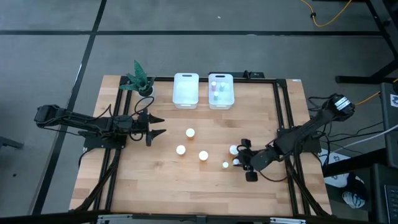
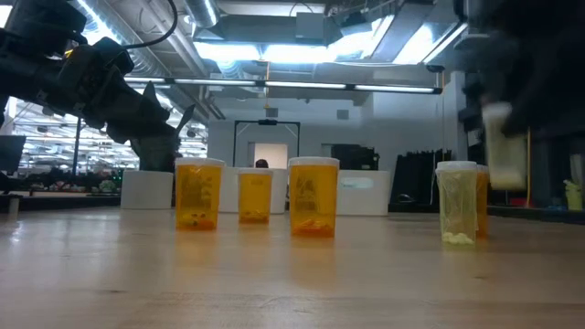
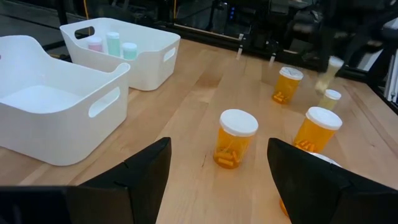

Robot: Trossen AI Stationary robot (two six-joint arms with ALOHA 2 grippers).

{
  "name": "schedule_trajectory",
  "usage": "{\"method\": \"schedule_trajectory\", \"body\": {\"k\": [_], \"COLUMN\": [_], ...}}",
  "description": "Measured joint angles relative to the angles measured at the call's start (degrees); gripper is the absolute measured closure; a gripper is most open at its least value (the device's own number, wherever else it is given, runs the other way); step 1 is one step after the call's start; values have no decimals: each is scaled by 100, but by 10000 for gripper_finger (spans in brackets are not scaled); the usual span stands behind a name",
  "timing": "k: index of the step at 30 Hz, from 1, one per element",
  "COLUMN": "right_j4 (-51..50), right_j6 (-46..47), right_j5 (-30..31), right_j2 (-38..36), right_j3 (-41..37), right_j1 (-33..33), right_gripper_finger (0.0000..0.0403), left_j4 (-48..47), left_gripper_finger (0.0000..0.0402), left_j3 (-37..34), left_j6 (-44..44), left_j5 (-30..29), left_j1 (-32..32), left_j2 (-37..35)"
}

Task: Pick and place medicine bottles into bin by pill shape (circle, oval)
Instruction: Put the small yellow pill bottle into the right white bin

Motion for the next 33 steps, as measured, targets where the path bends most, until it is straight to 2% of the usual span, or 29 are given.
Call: {"method": "schedule_trajectory", "body": {"k": [4, 7, 10, 13, 16, 20, 22, 27, 33], "right_j4": [-1124, -1527, -1487, -1203, -843, -284, -27, 217, 539], "right_j6": [-694, -1335, -1945, -2408, -2763, -3002, -3100, -3104, -3104], "right_j5": [750, 1349, 1634, 1667, 1218, -86, -550, -1165, -1427], "right_j2": [-188, -269, -309, -332, -322, -233, -152, 369, 1265], "right_j3": [730, 1162, 1422, 1496, 1497, 1495, 1497, 1497, 1493], "right_j1": [-219, -550, -1092, -1803, -2686, -3984, -4572, -5630, -6292], "right_gripper_finger": [289, 289, 296, 295, 292, 294, 294, 293, 291], "left_j4": [-4, -17, -17, -21, -28, -43, -44, -62, -65], "left_gripper_finger": [143, 143, 143, 143, 143, 143, 143, 143, 143], "left_j3": [0, 2, 0, 0, 0, 0, 0, 0, 0], "left_j6": [0, 0, 0, 0, 0, 0, 1, 0, 4], "left_j5": [0, 0, 0, 0, 0, 0, 0, -2, -2], "left_j1": [1, 2, 2, 2, 2, 2, 1, 2, 5], "left_j2": [1, 0, 0, 1, 1, 0, 2, 0, 0]}}
